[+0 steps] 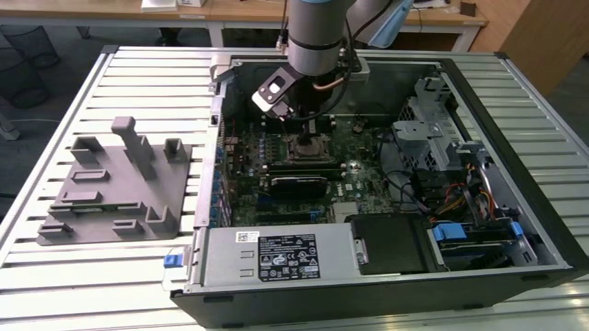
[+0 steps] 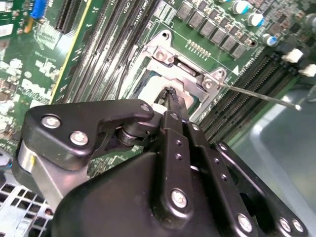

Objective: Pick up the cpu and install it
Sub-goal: 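Close the cpu cover, then install the first cpu locking lever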

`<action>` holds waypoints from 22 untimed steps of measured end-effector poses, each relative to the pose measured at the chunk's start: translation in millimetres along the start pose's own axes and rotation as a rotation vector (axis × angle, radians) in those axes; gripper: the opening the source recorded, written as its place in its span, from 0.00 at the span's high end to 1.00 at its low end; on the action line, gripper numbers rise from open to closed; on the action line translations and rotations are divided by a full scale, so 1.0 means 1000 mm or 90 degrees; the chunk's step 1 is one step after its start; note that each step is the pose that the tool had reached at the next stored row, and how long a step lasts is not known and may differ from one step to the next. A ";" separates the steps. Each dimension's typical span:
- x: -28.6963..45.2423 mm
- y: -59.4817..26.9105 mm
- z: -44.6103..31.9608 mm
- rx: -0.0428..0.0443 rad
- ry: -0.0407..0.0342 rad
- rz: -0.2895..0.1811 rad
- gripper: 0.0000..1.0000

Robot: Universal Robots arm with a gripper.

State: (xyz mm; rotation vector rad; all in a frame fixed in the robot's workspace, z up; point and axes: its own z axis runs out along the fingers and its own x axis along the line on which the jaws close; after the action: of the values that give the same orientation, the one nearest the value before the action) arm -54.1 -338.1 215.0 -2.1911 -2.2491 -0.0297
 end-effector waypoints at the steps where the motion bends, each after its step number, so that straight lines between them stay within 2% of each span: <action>1: 0.0000 0.0000 -0.0016 0.0000 0.0000 0.000 0.89; 5: -0.0008 0.0004 -0.0023 -0.0001 0.0001 0.000 0.89; 12: -0.0011 0.0088 -0.0021 0.0000 0.0001 0.000 0.89; 22: -0.0013 0.0146 -0.0019 0.0000 0.0002 0.000 0.89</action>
State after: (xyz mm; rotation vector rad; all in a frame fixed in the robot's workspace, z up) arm -39.5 -339.0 217.1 -2.1909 -2.2490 -0.0300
